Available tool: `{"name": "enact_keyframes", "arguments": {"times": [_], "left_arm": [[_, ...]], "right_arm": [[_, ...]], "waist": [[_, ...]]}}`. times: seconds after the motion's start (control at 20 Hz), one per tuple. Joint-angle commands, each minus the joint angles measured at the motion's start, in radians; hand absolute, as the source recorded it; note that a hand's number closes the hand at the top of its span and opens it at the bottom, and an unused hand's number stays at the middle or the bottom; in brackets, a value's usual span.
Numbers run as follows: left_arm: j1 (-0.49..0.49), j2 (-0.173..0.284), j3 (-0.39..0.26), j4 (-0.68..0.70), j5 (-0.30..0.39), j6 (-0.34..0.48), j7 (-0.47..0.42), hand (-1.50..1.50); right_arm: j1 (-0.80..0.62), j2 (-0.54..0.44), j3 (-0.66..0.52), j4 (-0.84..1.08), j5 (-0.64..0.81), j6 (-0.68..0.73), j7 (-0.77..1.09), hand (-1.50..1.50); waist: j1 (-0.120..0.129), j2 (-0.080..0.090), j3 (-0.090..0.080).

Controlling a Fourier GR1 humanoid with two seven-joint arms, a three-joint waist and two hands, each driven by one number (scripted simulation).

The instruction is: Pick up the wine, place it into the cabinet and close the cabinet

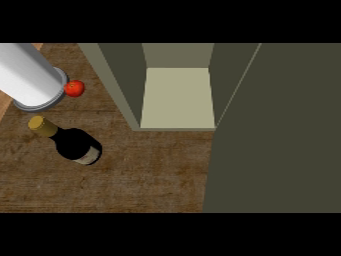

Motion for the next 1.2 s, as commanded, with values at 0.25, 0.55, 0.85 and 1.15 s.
{"name": "enact_keyframes", "arguments": {"times": [0.25,0.55,0.85,1.15], "left_arm": [[-0.124,0.030,-0.016,0.092,-0.052,0.050,0.047,-1.50],[-0.130,-0.004,-0.081,0.055,-0.154,0.110,0.072,-1.50],[-0.112,-0.046,-0.048,0.150,-0.192,0.080,-0.006,-1.50],[-0.106,-0.037,-0.022,0.243,-0.205,0.016,-0.058,-1.50]], "right_arm": [[-0.120,-0.011,-0.002,-0.141,-0.001,-0.070,0.208,-1.50],[-0.240,-0.058,-0.105,-0.173,-0.072,-0.107,0.364,-1.50],[-0.282,-0.051,-0.086,-0.152,-0.033,-0.115,0.376,-1.50],[-0.314,-0.074,-0.137,-0.207,-0.078,-0.126,0.462,-1.50]], "waist": [[-0.013,0.002,0.000],[-0.015,0.000,0.000],[-0.009,0.000,0.000],[-0.013,-0.001,0.000]]}}
